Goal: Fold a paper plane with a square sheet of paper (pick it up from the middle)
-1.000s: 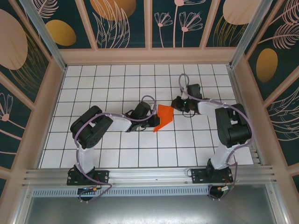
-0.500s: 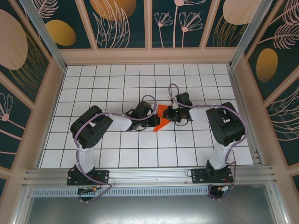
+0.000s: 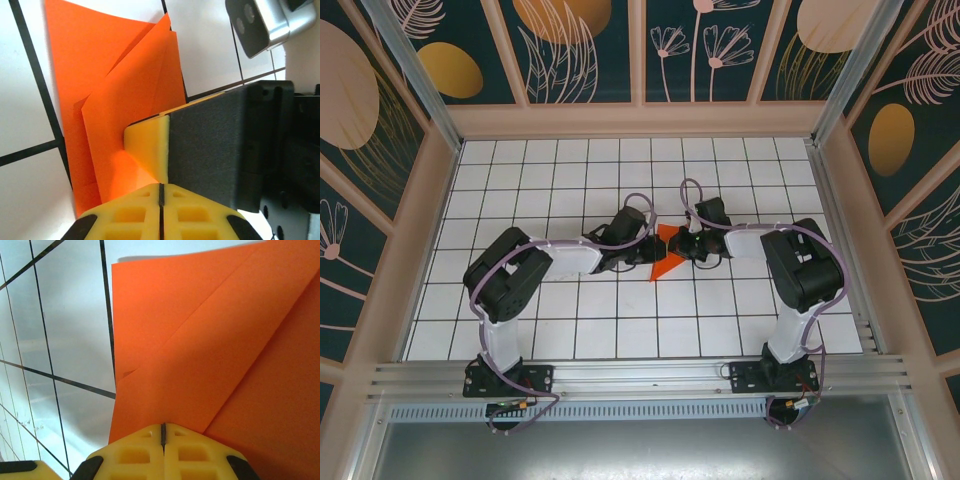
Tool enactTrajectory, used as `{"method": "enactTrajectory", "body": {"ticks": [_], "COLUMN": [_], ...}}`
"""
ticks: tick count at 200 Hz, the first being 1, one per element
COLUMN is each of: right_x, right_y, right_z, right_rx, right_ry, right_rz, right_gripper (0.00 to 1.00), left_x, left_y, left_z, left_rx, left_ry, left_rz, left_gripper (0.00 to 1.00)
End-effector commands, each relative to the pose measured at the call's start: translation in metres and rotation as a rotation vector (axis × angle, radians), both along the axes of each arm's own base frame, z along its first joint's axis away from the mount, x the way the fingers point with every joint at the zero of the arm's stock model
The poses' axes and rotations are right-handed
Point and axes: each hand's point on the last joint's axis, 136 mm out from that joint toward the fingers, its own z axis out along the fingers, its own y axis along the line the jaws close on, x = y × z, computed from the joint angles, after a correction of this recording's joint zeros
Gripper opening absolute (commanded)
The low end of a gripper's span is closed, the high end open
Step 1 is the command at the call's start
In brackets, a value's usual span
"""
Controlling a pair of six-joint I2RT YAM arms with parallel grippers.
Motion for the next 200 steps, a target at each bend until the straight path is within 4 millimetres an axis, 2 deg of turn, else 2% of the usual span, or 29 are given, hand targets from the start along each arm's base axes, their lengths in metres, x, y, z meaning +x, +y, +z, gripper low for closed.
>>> {"method": "enactTrajectory", "body": {"ticks": [1,9,13,29,64,143,200], "right_x": [-0.016,-0.017,-0.017,-0.018,-0.019,-0.02,-0.021], "right_y": [-0.026,-0.026,-0.027,-0.027,-0.028,-0.026,-0.025], "right_z": [-0.044,-0.044,-0.045,-0.046,-0.047,-0.047,-0.047], "right_rx": [-0.158,-0.161,-0.162,-0.163,-0.166,-0.159,-0.162], "right_ry": [0.102,0.104,0.108,0.113,0.119,0.123,0.126], "right_rz": [-0.043,-0.043,-0.045,-0.046,-0.045,-0.036,-0.03], "right_gripper": [0.0,0.0,0.0,0.0,0.0,0.0,0.0], "left_x": [-0.006,-0.006,-0.012,-0.019,-0.034,-0.048,-0.055], "left_y": [0.002,0.0,0.004,0.001,0.0,0.013,0.022], "left_z": [0.007,0.014,0.007,0.007,-0.005,-0.031,-0.028], "left_rx": [-0.036,-0.055,-0.045,-0.057,-0.047,0.006,0.007], "left_ry": [0.028,0.021,0.037,0.045,0.077,0.122,0.118], "left_rz": [0.013,0.012,0.013,-0.003,-0.019,-0.016,-0.009], "left_gripper": [0.08,0.08,0.08,0.08,0.08,0.08,0.09]}}
